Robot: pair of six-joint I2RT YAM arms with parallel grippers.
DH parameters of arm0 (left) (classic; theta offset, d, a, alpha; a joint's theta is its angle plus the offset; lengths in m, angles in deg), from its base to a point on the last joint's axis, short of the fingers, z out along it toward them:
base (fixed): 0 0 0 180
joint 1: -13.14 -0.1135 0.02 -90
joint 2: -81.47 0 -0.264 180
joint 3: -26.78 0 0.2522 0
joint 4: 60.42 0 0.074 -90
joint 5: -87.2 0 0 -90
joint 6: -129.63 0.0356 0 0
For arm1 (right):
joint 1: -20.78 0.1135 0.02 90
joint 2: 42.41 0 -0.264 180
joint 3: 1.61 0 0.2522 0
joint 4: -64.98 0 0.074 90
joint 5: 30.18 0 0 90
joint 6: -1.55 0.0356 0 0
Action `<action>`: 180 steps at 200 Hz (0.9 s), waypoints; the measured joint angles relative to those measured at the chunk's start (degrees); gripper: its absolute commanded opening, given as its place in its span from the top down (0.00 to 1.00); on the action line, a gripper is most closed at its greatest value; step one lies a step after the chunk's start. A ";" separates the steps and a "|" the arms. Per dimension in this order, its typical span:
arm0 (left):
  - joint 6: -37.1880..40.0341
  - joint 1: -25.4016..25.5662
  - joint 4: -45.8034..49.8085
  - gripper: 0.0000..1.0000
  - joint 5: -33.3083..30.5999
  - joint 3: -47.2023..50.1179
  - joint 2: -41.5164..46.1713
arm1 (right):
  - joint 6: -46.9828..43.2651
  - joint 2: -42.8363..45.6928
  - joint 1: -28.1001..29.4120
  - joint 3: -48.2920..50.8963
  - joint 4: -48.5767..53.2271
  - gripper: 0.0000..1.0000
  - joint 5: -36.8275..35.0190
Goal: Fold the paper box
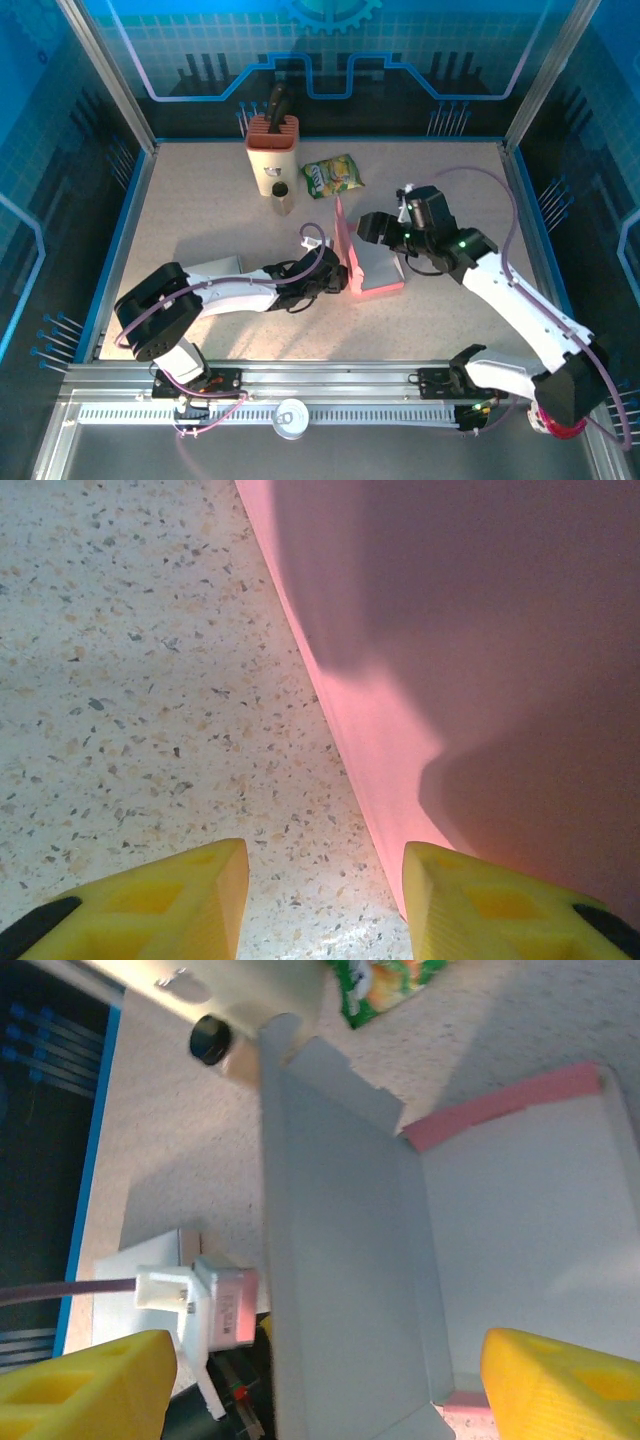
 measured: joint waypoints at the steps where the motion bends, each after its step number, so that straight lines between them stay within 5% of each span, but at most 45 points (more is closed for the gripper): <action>1: 0.00 0.00 0.04 0.55 0.00 -0.02 0.00 | -0.24 -0.20 0.04 -0.15 0.02 0.24 0.15; 95: 0.46 -0.09 1.73 0.55 -0.02 -1.40 0.02 | -7.30 -15.93 3.76 -9.09 3.08 0.57 2.23; 148: 1.66 -0.11 3.10 0.48 -0.59 -1.51 0.74 | -2.97 -17.84 5.03 -9.20 0.28 0.95 0.81; 180: 1.95 -0.11 5.81 0.42 -2.67 -1.40 5.29 | 2.89 -16.09 5.55 -6.38 -3.30 1.00 -3.67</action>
